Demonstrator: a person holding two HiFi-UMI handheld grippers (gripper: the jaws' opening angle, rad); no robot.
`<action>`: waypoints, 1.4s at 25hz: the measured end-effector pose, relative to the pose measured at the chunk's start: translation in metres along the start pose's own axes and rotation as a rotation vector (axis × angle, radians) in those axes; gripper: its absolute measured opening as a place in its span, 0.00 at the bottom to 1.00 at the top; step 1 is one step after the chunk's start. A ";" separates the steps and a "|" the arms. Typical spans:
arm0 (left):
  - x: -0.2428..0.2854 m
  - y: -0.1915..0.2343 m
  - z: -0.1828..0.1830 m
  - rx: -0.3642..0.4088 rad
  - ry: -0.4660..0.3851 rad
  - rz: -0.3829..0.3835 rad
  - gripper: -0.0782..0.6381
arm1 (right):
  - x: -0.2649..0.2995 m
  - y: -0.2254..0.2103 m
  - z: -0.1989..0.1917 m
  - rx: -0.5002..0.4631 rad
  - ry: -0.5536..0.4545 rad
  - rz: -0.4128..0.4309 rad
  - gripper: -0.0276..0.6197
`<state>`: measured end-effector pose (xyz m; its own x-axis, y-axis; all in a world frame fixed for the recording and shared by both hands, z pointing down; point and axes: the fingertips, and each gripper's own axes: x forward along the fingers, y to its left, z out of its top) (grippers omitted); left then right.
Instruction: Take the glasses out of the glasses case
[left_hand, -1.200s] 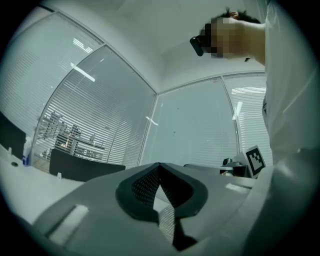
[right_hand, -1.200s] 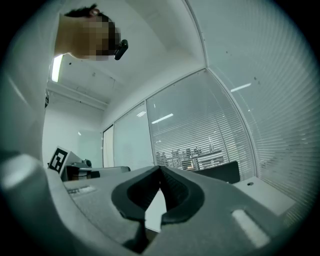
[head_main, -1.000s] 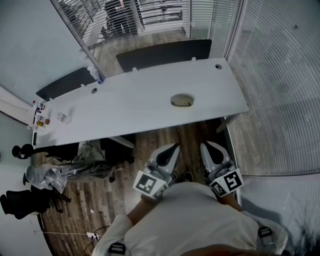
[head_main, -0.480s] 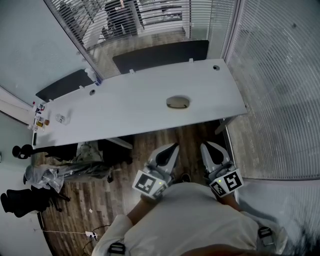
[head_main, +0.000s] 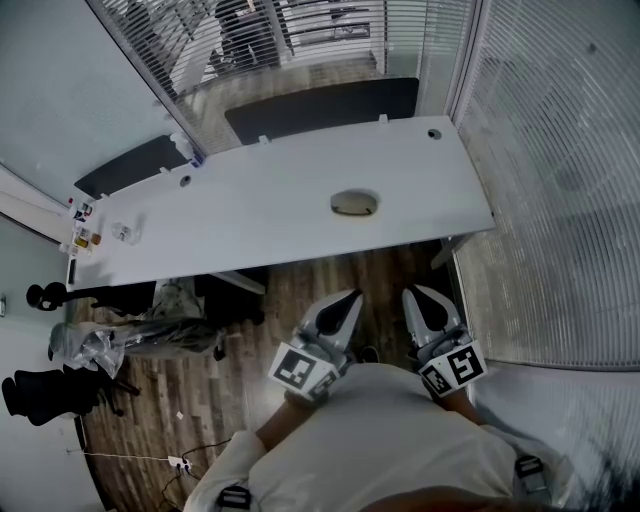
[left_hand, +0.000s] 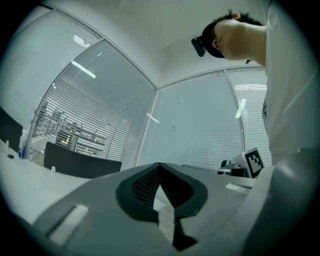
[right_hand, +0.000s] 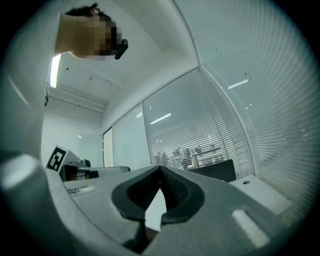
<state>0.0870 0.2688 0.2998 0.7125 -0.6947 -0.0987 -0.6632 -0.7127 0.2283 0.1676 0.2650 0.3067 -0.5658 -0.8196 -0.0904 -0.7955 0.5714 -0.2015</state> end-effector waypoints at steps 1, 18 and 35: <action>0.001 0.001 0.000 -0.002 -0.001 0.004 0.11 | 0.001 -0.001 0.000 0.000 0.001 0.001 0.04; 0.031 0.091 0.004 -0.025 0.005 0.030 0.11 | 0.085 -0.024 -0.015 -0.023 0.039 0.004 0.04; 0.080 0.244 0.055 -0.020 -0.043 -0.015 0.11 | 0.257 -0.040 -0.006 -0.077 0.031 -0.013 0.04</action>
<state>-0.0306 0.0335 0.2944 0.7118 -0.6876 -0.1432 -0.6473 -0.7214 0.2461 0.0528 0.0319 0.2975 -0.5609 -0.8259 -0.0581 -0.8165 0.5634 -0.1265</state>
